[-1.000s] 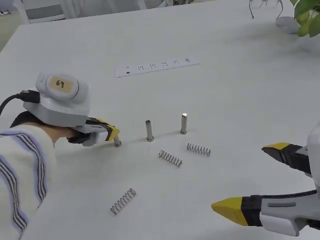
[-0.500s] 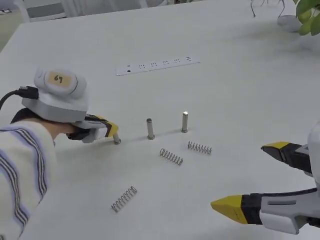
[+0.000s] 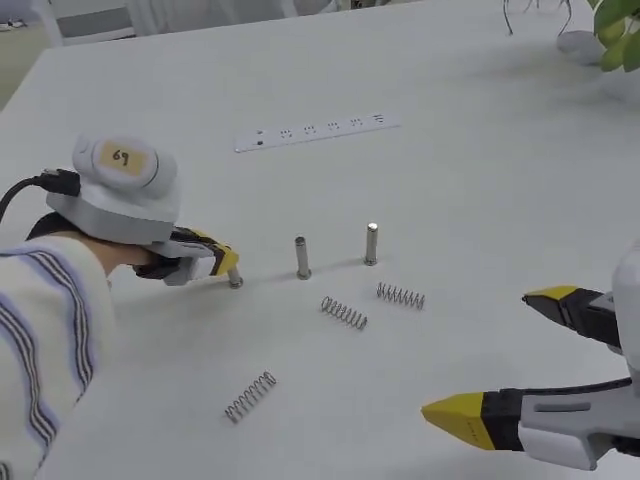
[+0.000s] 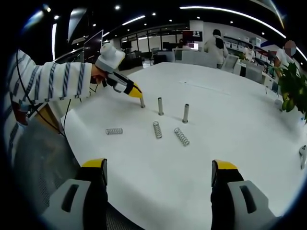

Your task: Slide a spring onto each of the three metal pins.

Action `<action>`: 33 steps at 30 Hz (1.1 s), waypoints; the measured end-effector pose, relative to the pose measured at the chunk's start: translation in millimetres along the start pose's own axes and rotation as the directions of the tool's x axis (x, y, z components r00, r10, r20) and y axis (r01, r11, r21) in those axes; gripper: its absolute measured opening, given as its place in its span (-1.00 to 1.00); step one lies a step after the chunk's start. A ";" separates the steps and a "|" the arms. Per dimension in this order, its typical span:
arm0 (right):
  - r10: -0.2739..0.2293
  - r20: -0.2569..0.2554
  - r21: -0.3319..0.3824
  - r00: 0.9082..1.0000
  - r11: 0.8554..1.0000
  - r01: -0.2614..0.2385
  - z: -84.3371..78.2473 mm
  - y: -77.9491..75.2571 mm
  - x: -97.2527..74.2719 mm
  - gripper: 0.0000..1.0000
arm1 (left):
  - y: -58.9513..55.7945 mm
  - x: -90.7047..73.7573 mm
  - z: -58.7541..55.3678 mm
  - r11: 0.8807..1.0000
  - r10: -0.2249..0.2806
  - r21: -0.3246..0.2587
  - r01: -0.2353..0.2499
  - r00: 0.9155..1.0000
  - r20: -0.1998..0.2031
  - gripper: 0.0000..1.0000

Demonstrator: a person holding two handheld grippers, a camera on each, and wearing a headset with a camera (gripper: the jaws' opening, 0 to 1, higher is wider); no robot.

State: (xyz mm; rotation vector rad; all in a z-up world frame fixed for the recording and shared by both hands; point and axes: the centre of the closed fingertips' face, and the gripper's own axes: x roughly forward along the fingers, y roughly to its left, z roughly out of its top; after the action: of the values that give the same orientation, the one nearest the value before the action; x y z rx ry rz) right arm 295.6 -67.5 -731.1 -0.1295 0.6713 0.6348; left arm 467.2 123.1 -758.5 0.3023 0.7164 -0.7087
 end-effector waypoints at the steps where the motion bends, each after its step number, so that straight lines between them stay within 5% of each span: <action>1: 0.001 0.001 0.001 1.000 1.000 -0.001 -0.1 0.2 0.1 0.77 | 0.4 -0.1 -0.1 1.000 0.002 -0.003 -0.002 1.000 0.001 -0.88; 19: -0.001 0.001 0.011 1.000 1.000 0.001 -1.1 1.1 -1.0 0.77 | 1.5 -16.0 -0.5 0.998 0.012 -0.070 -0.007 0.997 0.074 -0.59; 22: -0.001 0.002 0.011 1.000 1.000 0.001 -0.4 1.0 -0.6 0.77 | 5.7 -23.7 -2.3 0.999 0.052 -0.005 -0.052 0.996 0.074 -0.56; 33: 0.012 -0.006 0.008 1.000 1.000 -0.012 -1.3 4.1 1.4 0.76 | 0.9 -46.4 -3.2 0.999 0.030 0.027 -0.032 0.995 0.091 -0.49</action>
State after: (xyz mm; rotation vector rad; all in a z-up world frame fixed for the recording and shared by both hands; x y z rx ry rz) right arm 293.3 -63.9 -732.6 -0.1208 0.6808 0.6432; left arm 441.3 147.9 -728.9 0.3052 0.6147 -0.6993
